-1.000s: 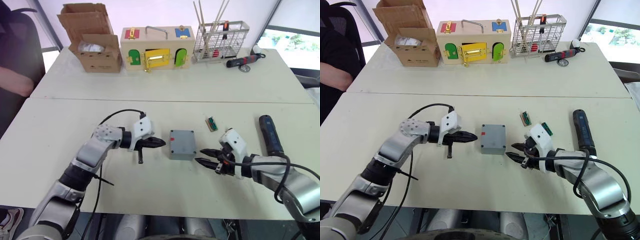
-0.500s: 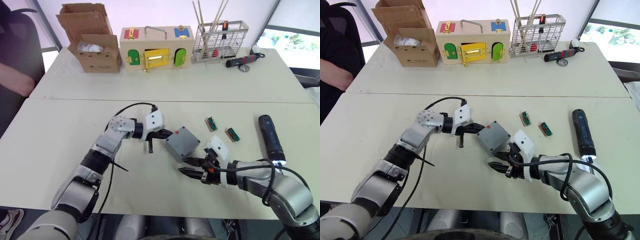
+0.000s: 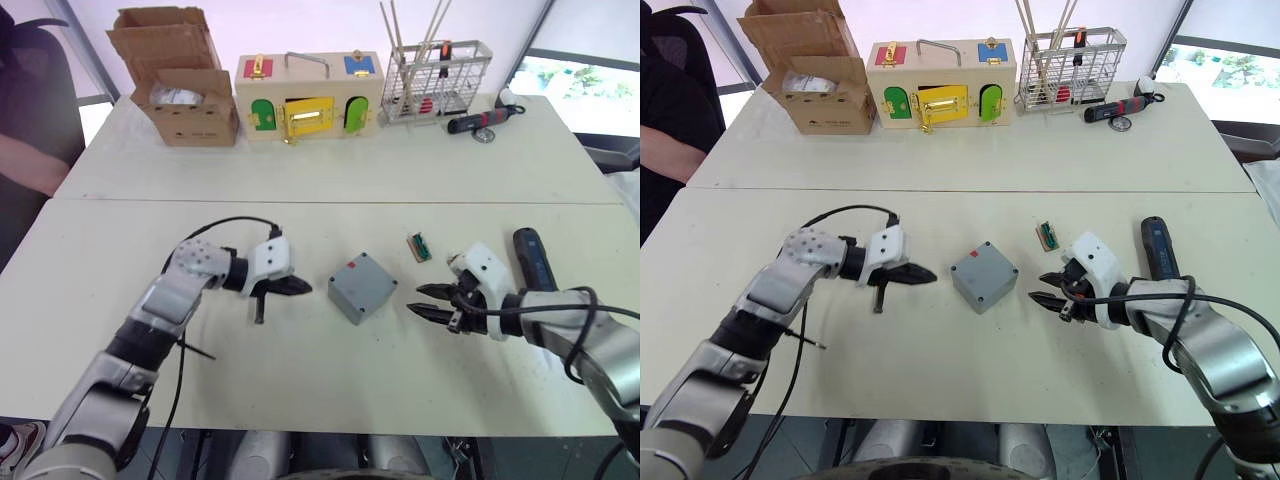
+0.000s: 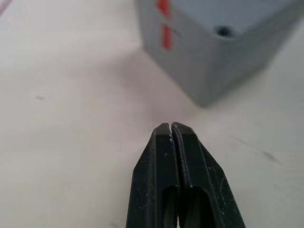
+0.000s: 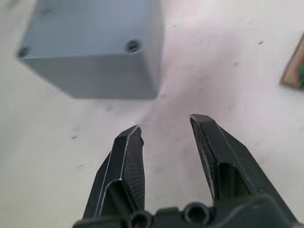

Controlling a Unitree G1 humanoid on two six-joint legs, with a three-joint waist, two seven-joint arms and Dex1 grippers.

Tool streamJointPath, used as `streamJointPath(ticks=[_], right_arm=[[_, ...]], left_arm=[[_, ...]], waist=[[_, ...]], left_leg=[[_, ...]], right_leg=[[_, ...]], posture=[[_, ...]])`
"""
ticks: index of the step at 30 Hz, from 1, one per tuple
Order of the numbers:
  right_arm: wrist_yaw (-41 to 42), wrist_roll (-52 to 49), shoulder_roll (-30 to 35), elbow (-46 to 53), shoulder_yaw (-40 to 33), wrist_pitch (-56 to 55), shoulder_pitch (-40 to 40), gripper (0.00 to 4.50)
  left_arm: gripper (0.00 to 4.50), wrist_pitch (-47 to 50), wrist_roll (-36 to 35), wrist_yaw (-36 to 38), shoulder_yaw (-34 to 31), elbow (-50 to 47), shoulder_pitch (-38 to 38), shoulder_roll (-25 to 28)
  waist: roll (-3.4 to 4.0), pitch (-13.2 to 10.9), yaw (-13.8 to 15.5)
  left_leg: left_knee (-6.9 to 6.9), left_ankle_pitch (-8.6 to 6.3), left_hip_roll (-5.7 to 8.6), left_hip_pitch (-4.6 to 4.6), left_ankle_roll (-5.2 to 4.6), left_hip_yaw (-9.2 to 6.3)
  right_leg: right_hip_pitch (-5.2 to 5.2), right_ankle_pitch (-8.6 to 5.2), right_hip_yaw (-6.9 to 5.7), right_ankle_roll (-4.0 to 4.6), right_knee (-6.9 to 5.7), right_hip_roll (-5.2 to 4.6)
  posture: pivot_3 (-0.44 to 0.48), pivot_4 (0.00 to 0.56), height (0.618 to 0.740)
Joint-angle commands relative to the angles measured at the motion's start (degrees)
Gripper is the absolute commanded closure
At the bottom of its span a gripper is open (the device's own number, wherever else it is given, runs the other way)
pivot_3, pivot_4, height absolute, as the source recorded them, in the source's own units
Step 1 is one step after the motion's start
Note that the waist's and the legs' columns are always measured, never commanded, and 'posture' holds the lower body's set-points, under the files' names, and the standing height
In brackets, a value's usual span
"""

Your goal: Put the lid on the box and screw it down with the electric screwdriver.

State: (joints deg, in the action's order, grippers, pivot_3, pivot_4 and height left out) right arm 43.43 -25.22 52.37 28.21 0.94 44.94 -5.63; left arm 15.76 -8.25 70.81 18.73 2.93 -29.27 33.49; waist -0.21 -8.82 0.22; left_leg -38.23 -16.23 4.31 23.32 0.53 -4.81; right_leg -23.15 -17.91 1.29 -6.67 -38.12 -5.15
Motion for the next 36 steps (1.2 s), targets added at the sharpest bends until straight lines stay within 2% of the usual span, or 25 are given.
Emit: streamJointPath(ticks=[1,5,12,20,28,31,36], right_arm=[[2.5,3.3,-0.3,-2.5,3.3,-5.0,-3.0,2.73],[6.7,7.3,-0.3,-5.9,8.7,-10.6,-6.8,2.73],[10.5,6.2,-1.2,-4.2,9.5,-11.3,-7.2,2.73],[9.4,5.2,-2.3,1.3,9.1,-7.6,-4.1,2.73],[8.9,6.2,-1.6,2.0,8.3,-6.6,-2.3,2.73],[8.8,6.2,0.0,1.2,5.6,-6.4,-2.1,2.73],[7.9,1.6,2.5,-2.1,-8.8,-1.5,-0.9,2.73]], left_arm=[[4.50,4.1,-2.2,0.2,-0.5,-6.5,1.2,0.7],[4.50,3.6,0.1,-2.6,1.8,-6.9,1.7,-1.6],[4.50,-1.8,3.6,-7.1,2.9,1.1,-1.5,-7.1],[4.50,-4.8,4.6,-7.2,2.6,4.3,-2.5,-8.3],[4.50,-5.7,4.4,-7.1,2.1,5.2,-2.6,-8.7],[4.50,-4.4,3.5,-5.3,1.7,2.4,-1.1,-6.7],[4.50,4.9,-4.2,-2.5,-4.4,-7.3,0.9,-1.1]], waist=[[0.00,0.0,0.4],[0.00,0.0,0.4],[-0.01,0.0,0.5],[-0.01,0.0,0.5],[-0.01,0.0,0.5],[-0.01,0.0,0.4],[-0.01,0.0,0.5]], left_leg=[[-0.01,0.00,0.00,0.00,0.00,-0.02],[-0.06,0.00,0.02,0.01,0.00,-0.02],[-0.06,0.00,0.01,0.01,0.01,0.00],[-0.05,0.01,0.01,0.01,0.02,-0.01],[-0.05,0.01,0.01,0.01,0.02,-0.01],[-0.05,0.01,0.01,0.01,0.02,-0.01],[-0.04,0.01,0.00,0.01,0.02,-0.02]], right_leg=[[0.01,0.00,-0.01,0.00,0.00,0.00],[0.05,0.00,-0.02,0.00,0.01,-0.02],[0.02,0.00,-0.02,0.00,0.00,0.00],[0.00,0.00,-0.01,0.00,0.00,0.00],[0.01,0.00,-0.01,0.00,0.00,0.00],[0.00,0.00,-0.01,0.00,0.00,0.00],[-0.01,0.00,0.00,0.00,-0.01,0.00]], posture=[[0.000,0.150,0.740],[0.000,0.150,0.740],[0.000,0.150,0.740],[0.000,0.150,0.740],[0.000,0.150,0.740],[0.000,0.150,0.740],[0.000,0.150,0.740]])
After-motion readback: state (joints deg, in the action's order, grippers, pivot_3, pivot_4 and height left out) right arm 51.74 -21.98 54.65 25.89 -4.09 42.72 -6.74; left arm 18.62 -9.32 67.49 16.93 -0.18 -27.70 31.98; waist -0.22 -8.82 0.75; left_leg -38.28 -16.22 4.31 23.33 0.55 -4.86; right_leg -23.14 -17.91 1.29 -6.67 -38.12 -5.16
